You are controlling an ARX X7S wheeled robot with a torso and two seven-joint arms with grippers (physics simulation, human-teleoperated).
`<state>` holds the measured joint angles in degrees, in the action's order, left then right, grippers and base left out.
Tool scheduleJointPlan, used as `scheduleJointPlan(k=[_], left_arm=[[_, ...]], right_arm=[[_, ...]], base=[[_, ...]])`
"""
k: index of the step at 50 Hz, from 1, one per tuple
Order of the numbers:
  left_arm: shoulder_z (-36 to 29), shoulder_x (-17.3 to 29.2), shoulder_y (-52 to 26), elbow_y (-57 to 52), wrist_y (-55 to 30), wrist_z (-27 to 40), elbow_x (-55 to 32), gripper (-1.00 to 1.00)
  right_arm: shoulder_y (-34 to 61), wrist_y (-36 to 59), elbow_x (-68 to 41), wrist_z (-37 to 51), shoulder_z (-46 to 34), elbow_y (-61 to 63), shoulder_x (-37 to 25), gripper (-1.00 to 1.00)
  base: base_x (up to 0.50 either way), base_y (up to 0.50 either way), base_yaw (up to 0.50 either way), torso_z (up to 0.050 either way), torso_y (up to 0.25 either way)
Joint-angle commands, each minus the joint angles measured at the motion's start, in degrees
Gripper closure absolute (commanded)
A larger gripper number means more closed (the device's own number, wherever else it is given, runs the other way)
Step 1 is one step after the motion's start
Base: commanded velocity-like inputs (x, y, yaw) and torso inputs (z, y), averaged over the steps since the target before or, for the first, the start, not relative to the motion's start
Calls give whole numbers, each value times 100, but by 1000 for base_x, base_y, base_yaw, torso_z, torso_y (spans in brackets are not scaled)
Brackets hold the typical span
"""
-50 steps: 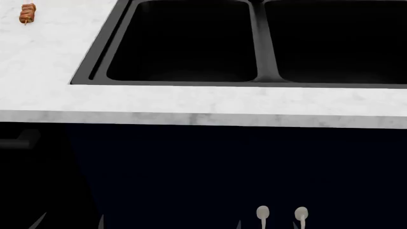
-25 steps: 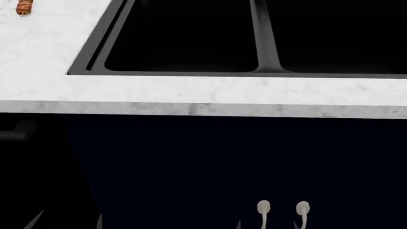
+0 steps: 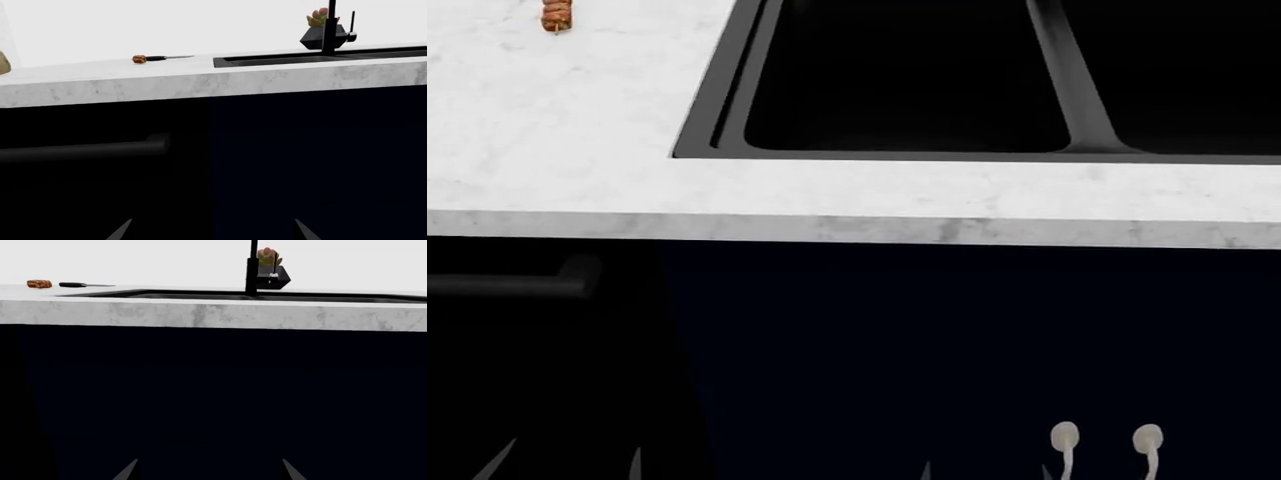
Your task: Open the dishwasher door
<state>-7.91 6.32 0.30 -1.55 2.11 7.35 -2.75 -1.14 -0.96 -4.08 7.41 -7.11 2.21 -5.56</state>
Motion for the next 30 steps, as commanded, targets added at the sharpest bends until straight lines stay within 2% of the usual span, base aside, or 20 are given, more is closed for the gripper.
scheduleJointPlan(k=[1, 23, 30], left_arm=[[-82, 71, -5, 9, 43, 85, -16, -100], [-219, 163, -77, 34, 88, 181, -71, -100], [-259, 190, -76, 76, 136, 214, -74, -100]], right_arm=[[-4, -1, -72, 87, -84, 21, -68, -100], [-18, 3, -242, 220, -146, 134, -187, -100], [-79, -58, -385, 244, -116, 211, -205, -100]], base=[[0, 500, 0, 0, 0], [0, 500, 0, 0, 0], [0, 27, 0, 0, 0]])
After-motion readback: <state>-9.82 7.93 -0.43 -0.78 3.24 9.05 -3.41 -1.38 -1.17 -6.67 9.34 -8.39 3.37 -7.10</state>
